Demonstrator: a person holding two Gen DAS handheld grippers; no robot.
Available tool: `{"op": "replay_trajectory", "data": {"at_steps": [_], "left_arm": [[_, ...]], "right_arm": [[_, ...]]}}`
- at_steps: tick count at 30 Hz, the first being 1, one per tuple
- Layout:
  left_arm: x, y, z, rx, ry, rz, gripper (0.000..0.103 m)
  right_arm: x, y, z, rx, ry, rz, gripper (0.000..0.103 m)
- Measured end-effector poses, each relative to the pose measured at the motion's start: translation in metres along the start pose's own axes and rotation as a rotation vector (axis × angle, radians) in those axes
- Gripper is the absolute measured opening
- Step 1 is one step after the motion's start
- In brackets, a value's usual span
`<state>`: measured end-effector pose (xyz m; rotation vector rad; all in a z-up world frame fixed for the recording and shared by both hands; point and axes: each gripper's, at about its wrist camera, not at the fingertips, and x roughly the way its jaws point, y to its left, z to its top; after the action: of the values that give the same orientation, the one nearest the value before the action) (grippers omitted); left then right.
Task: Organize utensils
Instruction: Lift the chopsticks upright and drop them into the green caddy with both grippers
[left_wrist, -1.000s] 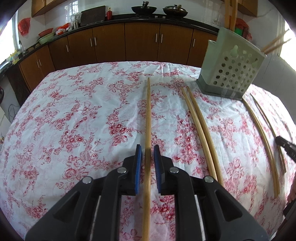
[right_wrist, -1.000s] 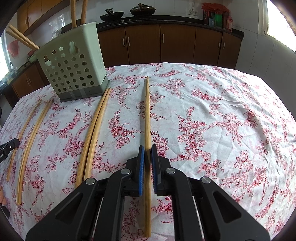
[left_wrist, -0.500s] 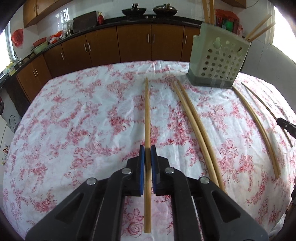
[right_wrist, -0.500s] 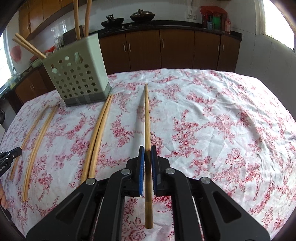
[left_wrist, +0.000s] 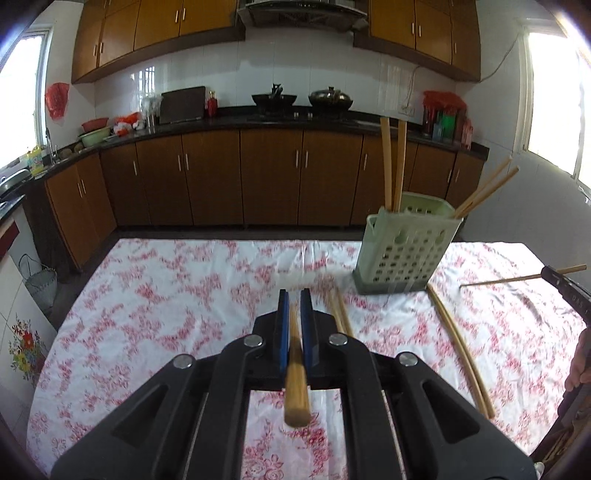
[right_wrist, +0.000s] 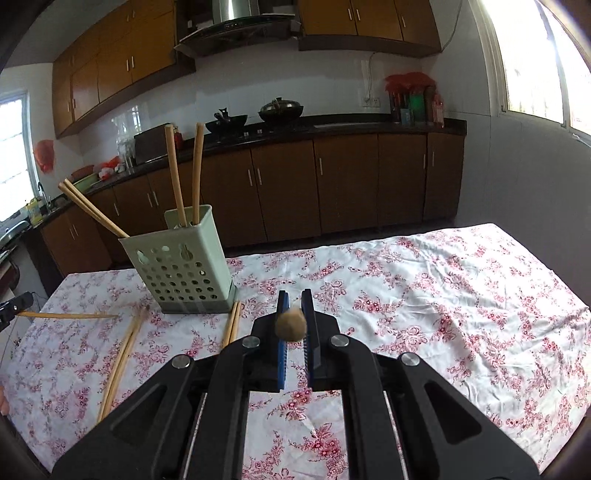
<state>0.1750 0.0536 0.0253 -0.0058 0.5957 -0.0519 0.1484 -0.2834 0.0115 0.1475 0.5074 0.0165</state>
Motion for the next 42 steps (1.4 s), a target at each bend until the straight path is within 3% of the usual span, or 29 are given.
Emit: {"op": "replay_trajectory", "data": {"at_steps": [7,12,19,26,30,34,38,42], "left_arm": [[-0.01,-0.004,0.024,0.0,-0.035,-0.042,0.008],[-0.024,-0.014,0.046,0.008,-0.069,-0.112,0.008],[-0.054,-0.036,0.089,0.019,-0.204,-0.188,0.008],[-0.06,-0.069,0.147,0.003,-0.367,-0.188,0.008],[-0.053,-0.087,0.179,-0.024,-0.477,-0.159,0.008],[-0.035,-0.099,0.193,-0.056,-0.537,-0.144,0.008],[0.001,-0.108,0.188,-0.062,-0.511,-0.139,0.008],[0.037,-0.107,0.171,-0.068,-0.435,-0.149,0.008]], "right_arm": [[-0.013,0.008,0.019,0.005,-0.054,0.053,0.008],[-0.034,0.019,0.049,0.028,-0.111,0.168,0.008],[-0.061,0.042,0.088,0.023,-0.24,0.277,0.008],[-0.054,0.064,0.122,0.018,-0.352,0.281,0.008],[-0.037,0.072,0.133,0.012,-0.379,0.258,0.008],[-0.017,0.078,0.133,-0.011,-0.386,0.224,0.008],[0.011,0.079,0.123,-0.009,-0.333,0.222,0.008],[0.025,0.078,0.112,-0.005,-0.275,0.224,0.008]]}}
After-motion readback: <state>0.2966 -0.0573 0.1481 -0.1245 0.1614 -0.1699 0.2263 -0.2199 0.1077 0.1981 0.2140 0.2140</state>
